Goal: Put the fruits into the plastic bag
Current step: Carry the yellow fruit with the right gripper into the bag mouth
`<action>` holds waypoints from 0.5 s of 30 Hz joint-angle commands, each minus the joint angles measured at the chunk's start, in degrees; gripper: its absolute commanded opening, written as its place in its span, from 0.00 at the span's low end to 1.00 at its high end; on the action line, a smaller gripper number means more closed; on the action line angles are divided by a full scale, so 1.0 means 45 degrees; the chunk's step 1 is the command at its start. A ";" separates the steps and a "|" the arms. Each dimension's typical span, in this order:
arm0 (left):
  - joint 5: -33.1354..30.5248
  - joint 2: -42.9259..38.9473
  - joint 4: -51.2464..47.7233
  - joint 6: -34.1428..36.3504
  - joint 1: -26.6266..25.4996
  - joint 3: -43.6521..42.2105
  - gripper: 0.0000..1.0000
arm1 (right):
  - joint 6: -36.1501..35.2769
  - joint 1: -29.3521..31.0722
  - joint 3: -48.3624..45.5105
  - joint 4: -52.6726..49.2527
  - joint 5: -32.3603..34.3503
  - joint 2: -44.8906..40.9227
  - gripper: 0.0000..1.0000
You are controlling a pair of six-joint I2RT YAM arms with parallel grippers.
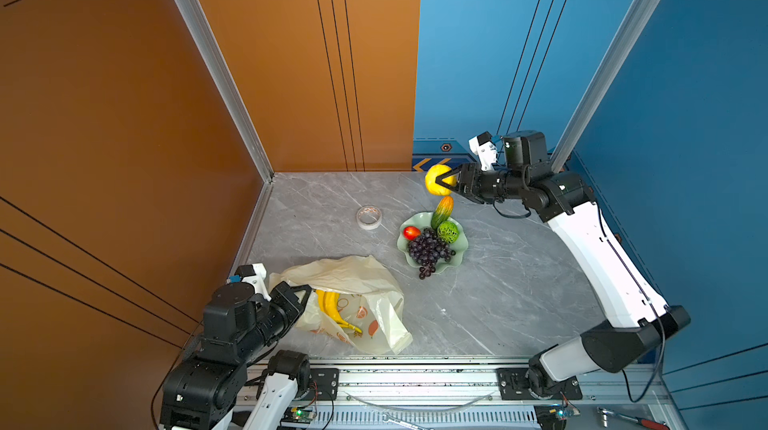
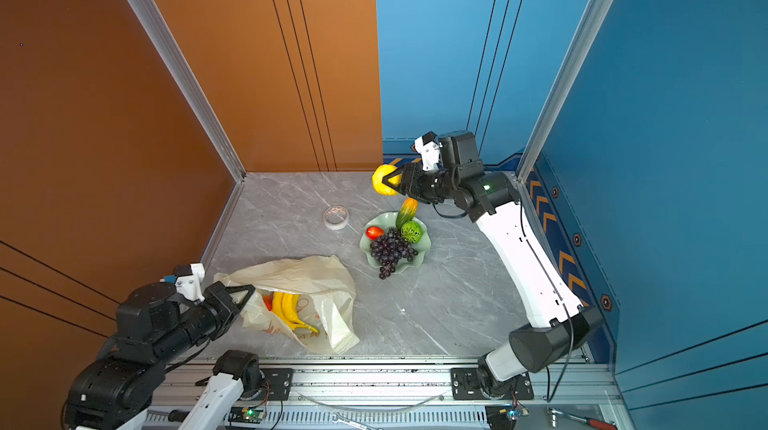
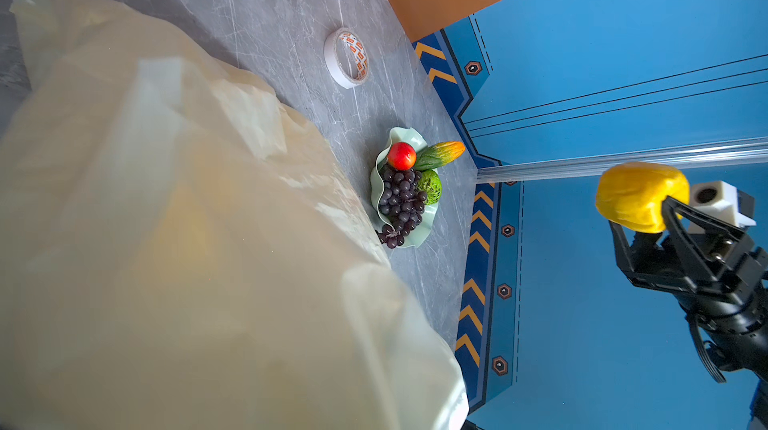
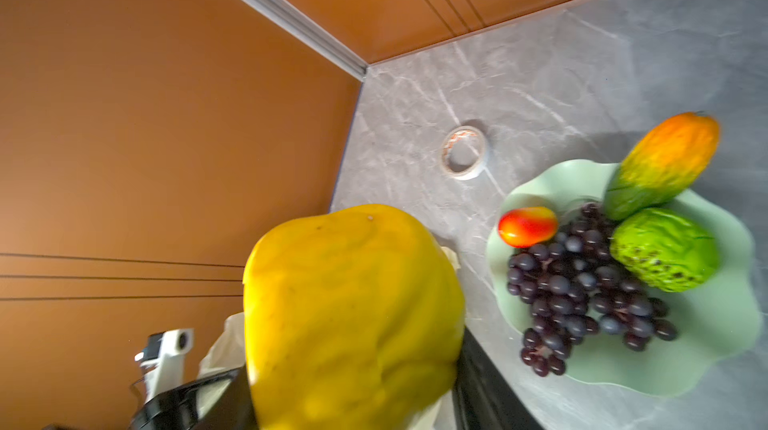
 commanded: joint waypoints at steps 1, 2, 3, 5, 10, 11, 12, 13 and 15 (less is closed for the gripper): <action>0.0391 0.0227 0.0357 0.0372 0.0036 0.0242 0.00 | 0.1602 0.0676 -0.0742 0.2260 -0.1875 -0.0823 0.53; 0.0411 0.0245 0.0450 0.0331 0.0037 0.0224 0.00 | 0.1818 0.1048 -0.0891 0.2459 -0.2015 -0.0934 0.53; 0.0445 0.0237 0.0545 0.0276 0.0036 0.0181 0.00 | 0.1953 0.1374 -0.0950 0.2612 -0.2117 -0.0972 0.53; 0.0533 0.0267 0.0785 0.0140 0.0047 0.0112 0.00 | 0.2004 0.2248 -0.0987 0.2672 -0.2190 -0.0930 0.53; 0.0682 0.0420 0.1138 0.0075 0.0039 0.0066 0.00 | 0.1615 0.4595 -0.1068 0.2454 -0.2303 -0.0334 0.53; 0.0713 0.0453 0.1188 0.0072 0.0046 0.0073 0.00 | 0.1453 0.5026 -0.1043 0.2321 -0.2272 -0.0155 0.53; 0.0742 0.0457 0.1230 0.0056 0.0046 0.0076 0.00 | 0.1300 0.5339 -0.1025 0.2222 -0.2292 0.0000 0.53; 0.0769 0.0523 0.1280 0.0055 0.0038 0.0096 0.00 | 0.1132 0.5661 -0.0996 0.2086 -0.2322 0.0184 0.53; 0.0807 0.0607 0.1384 0.0036 0.0046 0.0138 0.00 | 0.0719 0.6204 -0.0938 0.1679 -0.2328 0.0536 0.53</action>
